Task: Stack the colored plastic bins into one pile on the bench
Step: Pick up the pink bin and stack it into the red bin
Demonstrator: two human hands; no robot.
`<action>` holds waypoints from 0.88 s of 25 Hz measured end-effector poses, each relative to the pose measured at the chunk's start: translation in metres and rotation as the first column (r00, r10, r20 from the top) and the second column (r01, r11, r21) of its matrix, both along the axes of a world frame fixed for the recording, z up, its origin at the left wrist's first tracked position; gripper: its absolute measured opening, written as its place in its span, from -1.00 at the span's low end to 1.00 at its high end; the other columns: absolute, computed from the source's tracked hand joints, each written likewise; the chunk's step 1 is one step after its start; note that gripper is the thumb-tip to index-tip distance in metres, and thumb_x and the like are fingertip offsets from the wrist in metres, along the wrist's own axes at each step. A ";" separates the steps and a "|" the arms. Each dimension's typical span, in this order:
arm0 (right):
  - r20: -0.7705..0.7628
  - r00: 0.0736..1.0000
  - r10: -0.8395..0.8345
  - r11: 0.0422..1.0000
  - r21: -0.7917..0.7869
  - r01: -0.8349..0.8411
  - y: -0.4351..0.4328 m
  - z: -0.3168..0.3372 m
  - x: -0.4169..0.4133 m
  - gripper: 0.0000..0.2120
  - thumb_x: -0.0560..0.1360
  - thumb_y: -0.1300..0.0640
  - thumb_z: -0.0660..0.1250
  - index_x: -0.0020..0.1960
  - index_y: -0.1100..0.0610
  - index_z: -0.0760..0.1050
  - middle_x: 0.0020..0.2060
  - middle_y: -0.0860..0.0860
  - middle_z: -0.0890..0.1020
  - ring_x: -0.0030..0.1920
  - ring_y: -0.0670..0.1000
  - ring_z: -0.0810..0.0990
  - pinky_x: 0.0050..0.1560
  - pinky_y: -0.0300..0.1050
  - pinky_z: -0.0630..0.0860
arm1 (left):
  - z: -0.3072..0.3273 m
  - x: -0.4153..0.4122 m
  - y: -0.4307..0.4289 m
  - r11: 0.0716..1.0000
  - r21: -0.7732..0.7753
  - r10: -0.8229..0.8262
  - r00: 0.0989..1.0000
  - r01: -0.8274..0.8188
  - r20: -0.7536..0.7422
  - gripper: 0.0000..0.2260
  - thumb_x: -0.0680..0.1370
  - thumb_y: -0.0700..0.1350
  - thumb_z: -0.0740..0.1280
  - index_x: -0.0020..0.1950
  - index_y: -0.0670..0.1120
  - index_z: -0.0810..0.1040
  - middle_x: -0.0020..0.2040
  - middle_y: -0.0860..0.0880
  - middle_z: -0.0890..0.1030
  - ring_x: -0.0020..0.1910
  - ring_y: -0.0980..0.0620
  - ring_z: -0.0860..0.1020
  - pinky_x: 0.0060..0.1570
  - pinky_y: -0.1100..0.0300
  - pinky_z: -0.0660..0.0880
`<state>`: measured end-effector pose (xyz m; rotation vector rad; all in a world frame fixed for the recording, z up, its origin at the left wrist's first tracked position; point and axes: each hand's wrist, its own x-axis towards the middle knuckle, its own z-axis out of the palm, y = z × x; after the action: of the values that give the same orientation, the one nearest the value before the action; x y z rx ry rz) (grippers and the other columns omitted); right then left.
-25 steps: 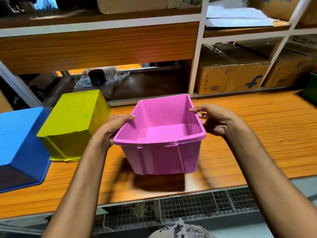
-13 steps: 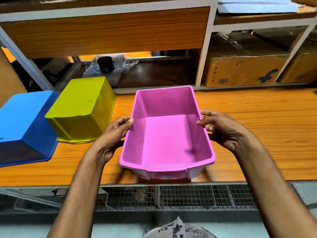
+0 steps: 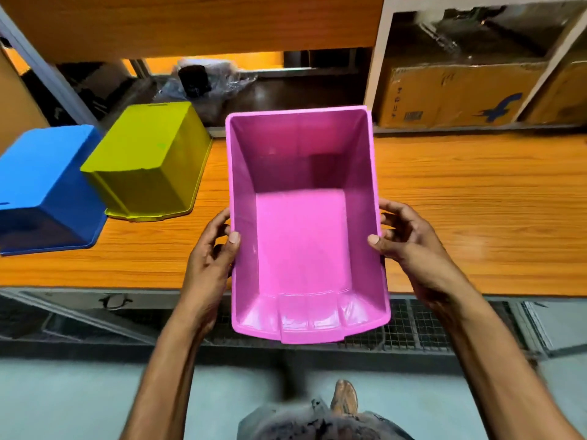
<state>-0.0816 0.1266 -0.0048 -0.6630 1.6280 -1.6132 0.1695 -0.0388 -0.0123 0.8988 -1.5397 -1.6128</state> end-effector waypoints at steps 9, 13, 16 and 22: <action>0.130 0.964 -0.232 0.972 -0.013 0.235 0.118 -0.025 0.087 -0.44 0.46 0.55 0.34 0.33 0.08 0.52 0.19 0.15 0.56 -0.01 0.05 0.46 -0.11 -0.31 0.58 | -0.023 0.052 0.071 0.971 0.102 -0.215 0.977 0.214 -0.008 -0.71 0.60 -0.15 0.34 0.31 0.07 0.53 0.01 0.13 0.62 -0.06 0.22 0.58 -0.11 0.36 0.57; 0.132 0.947 -0.292 0.956 0.071 0.285 0.187 -0.023 0.132 -0.42 0.43 0.58 0.34 0.36 0.17 0.49 0.18 0.19 0.64 -0.04 0.00 0.61 -0.25 -0.27 0.58 | -0.028 0.072 0.099 0.892 0.208 -0.416 0.909 0.402 0.029 -0.69 0.60 -0.26 0.35 0.30 0.00 0.53 0.00 0.05 0.65 -0.05 0.18 0.63 -0.13 0.32 0.59; 0.073 0.891 -0.447 0.887 0.166 0.432 0.242 -0.025 0.159 -0.40 0.39 0.64 0.27 0.30 0.16 0.51 0.05 0.14 0.66 -0.13 -0.02 0.60 -0.25 -0.24 0.60 | -0.031 0.065 0.132 0.832 0.203 -0.545 0.830 0.517 0.122 -0.65 0.56 -0.29 0.41 0.31 -0.03 0.53 0.10 -0.12 0.66 -0.04 0.02 0.63 -0.10 0.20 0.63; 0.291 0.670 -0.683 0.730 0.318 0.605 0.359 -0.042 0.163 -0.57 0.40 0.51 0.26 0.07 0.11 0.65 -0.26 0.00 0.67 -0.35 -0.07 0.57 -0.37 -0.27 0.52 | -0.037 -0.003 0.231 0.756 0.340 -0.646 0.723 0.560 0.245 -0.74 0.55 -0.38 0.37 0.19 -0.16 0.62 -0.08 -0.13 0.71 -0.24 0.05 0.68 -0.26 0.21 0.65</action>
<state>0.0810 0.4858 -0.0467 0.4074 1.7736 -1.8681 0.1669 0.1920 -0.0489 0.8905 -2.0741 -2.2460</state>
